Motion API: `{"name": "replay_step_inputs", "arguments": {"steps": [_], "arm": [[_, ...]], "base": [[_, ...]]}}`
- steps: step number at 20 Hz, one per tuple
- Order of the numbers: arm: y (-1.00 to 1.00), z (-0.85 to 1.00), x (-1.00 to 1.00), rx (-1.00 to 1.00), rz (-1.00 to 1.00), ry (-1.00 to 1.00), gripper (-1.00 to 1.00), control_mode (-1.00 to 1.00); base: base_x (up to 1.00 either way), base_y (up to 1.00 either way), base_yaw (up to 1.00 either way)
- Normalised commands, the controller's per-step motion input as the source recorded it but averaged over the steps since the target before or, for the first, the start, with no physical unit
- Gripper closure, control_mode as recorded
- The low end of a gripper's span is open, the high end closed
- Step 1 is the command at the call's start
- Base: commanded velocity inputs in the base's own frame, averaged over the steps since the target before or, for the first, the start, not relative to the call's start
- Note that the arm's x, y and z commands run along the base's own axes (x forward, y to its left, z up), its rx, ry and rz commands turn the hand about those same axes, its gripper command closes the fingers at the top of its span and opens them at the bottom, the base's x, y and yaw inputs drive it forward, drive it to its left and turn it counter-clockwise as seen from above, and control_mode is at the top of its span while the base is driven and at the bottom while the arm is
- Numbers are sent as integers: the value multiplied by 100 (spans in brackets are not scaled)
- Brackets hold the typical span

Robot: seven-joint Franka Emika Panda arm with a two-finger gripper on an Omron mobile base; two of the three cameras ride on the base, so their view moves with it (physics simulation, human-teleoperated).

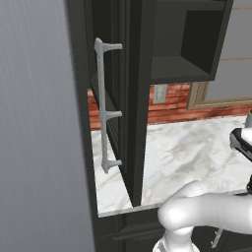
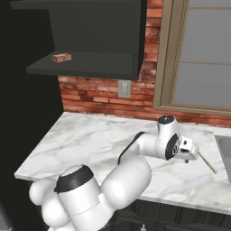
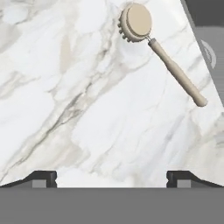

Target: Locate and retrieve the bar soap and dish brush from the cabinet. Place them next to the sink.

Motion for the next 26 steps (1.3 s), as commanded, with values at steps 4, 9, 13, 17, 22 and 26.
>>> {"name": "replay_step_inputs", "arguments": {"steps": [4, 9, 13, 17, 22, 26], "arm": [[11, 32, -13, 11, -36, -18, -100, -100], [27, 20, -3, 15, -24, -22, -100, -100], [64, 18, -16, 8, -15, -19, -100, -100], [63, 40, -9, 2, -2, -16, -100, -100], [78, 15, -21, -9, 0, -4, -100, -100], [90, 2, -25, -12, 0, -1, -100, -100]], "base": [[0, 0, 0], [0, 0, 0], [0, 0, 0], [0, 0, 0], [0, 0, 0], [0, 0, 0]]}}
